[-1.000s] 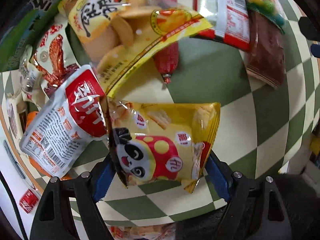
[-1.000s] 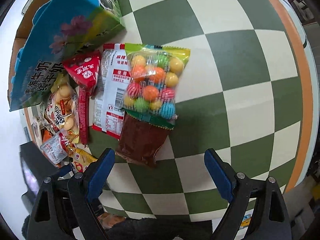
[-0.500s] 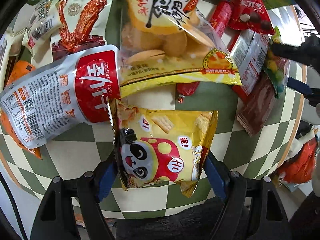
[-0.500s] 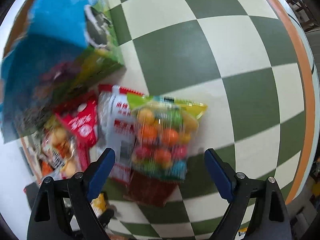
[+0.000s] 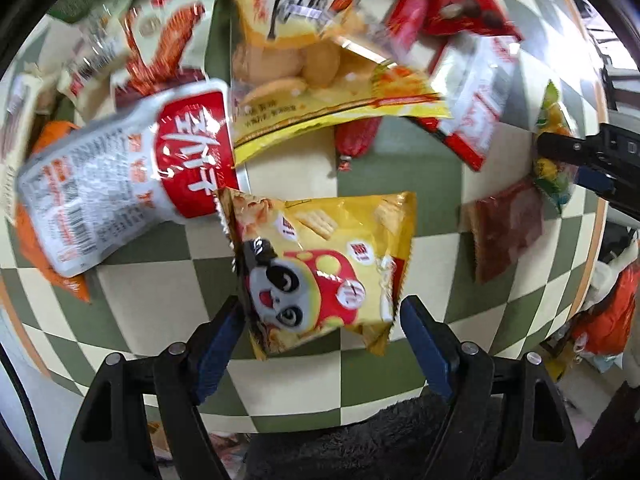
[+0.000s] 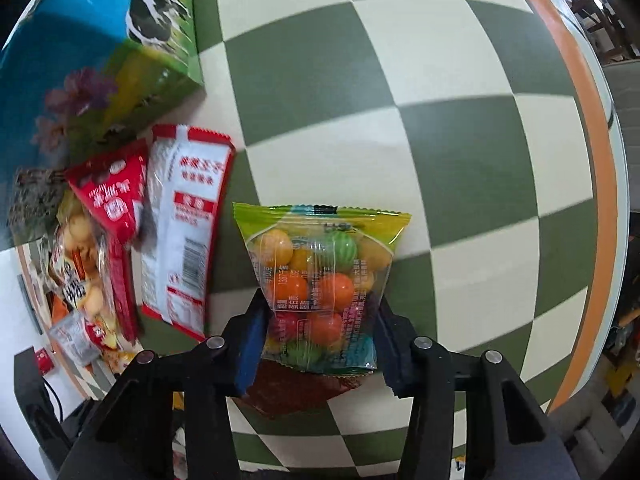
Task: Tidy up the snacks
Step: 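Grasp the yellow panda snack bag with the left tool while the right tool grasps the candy-ball bag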
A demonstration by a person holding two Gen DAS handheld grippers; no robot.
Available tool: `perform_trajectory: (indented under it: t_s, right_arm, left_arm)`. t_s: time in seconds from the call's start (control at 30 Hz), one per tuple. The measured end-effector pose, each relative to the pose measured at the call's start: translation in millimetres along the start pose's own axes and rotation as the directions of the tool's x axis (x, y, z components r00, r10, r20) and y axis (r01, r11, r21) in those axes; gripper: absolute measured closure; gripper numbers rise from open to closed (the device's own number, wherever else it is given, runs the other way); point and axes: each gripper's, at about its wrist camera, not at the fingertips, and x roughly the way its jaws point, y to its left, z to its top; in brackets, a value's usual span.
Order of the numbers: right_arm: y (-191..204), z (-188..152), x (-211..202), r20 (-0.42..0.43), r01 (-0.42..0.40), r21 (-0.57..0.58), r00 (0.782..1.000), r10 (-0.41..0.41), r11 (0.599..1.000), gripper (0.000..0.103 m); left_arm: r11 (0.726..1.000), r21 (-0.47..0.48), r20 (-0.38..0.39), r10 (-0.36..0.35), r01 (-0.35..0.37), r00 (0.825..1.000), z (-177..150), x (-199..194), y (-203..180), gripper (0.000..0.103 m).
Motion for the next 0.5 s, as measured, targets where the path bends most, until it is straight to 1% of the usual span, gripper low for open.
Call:
perform_trajectory:
  t_s: [0.03,0.1,0.13,0.23,0.3,0.37,0.43,0.5]
  right_arm:
    - [-2.8,-2.4,-1.3,-0.001,-0.009,0.001,1.0,0.009,1.0,0.052]
    - [-8.6,-6.5,-4.4,-0.002,-0.03,0.004,1.0,0.03,1.0,0.052]
    - [-6.8,-10.7,-4.8,0.0,-0.035,0.005,0.999,0.035,0.999,0.052]
    - [-4.8,-16.3,-10.4,0.012,-0.051,-0.005,0.999,0.051,0.999,0.052]
    - [-1.5,-17.6,-14.0,0.023,-0.054,-0.015,0.998,0.055,0.998,0.052]
    - [3.1,-21.3,-14.9,0.032,-0.052,-0.02,0.998,0.052,0.998,0.052]
    - [11.4,-27.1,-17.0,0.033,-0.058,-0.021,0.998,0.059,0.998,0.052]
    - [13.3,-27.3,-17.4,0.027,-0.063,-0.025,0.998,0.064,0.998,0.052]
  left_arm:
    - [1.0,0.007,0.009,0.005,-0.005,1.0,0.4,-5.1,-1.7,0.024]
    - [0.999,0.033,0.017,-0.026,0.026,1.0,-8.8,-17.4,-4.5,0.024]
    - [0.999,0.039,0.013,-0.031,0.031,0.999,-13.2,-22.1,-5.5,0.024]
    - [0.999,0.028,0.034,-0.041,0.04,0.999,-19.2,-36.0,0.6,0.024]
    - [0.999,0.002,0.051,-0.042,0.042,0.998,-10.6,-44.4,13.8,0.024]
    - [0.999,-0.036,0.064,-0.037,0.039,0.997,2.2,-44.4,20.8,0.024]
    - [0.998,-0.048,0.047,-0.04,0.043,0.998,18.2,-35.5,18.9,0.024]
    - [0.999,-0.034,0.022,0.0,0.001,1.0,30.3,-22.2,14.1,0.024]
